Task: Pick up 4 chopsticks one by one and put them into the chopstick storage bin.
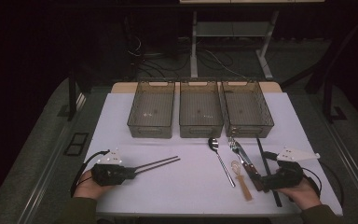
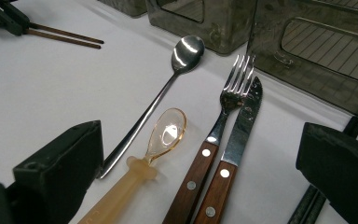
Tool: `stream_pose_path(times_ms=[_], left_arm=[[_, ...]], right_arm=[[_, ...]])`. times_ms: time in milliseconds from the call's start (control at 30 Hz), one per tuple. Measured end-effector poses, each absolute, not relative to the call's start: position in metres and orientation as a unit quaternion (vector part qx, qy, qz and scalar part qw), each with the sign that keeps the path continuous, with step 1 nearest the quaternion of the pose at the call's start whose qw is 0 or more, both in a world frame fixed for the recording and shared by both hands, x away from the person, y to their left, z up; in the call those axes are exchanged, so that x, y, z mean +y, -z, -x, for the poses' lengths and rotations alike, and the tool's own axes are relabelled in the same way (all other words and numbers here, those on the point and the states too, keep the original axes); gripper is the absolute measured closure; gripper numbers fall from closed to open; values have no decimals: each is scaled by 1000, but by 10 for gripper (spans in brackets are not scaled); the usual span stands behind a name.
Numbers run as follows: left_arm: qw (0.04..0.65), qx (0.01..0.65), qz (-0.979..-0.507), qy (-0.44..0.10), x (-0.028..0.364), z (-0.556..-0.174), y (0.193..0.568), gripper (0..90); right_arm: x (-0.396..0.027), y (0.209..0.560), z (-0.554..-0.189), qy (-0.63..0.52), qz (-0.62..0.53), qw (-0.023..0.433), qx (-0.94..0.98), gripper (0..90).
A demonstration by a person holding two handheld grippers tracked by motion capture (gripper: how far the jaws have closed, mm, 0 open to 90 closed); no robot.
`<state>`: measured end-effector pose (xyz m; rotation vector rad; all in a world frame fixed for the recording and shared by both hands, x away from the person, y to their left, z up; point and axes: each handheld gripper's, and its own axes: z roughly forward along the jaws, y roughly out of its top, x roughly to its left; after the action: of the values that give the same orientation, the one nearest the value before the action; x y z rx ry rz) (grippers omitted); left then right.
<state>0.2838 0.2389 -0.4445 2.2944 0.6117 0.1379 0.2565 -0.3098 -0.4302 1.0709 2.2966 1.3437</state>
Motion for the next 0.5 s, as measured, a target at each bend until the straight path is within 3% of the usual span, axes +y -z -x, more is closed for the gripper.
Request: stream_pose_path(times_ms=[500], left_arm=[[363,219,-903,-68,237,-284,444,829]], right_arm=[[-309,430,-256,-464,-370,136,793,8]])
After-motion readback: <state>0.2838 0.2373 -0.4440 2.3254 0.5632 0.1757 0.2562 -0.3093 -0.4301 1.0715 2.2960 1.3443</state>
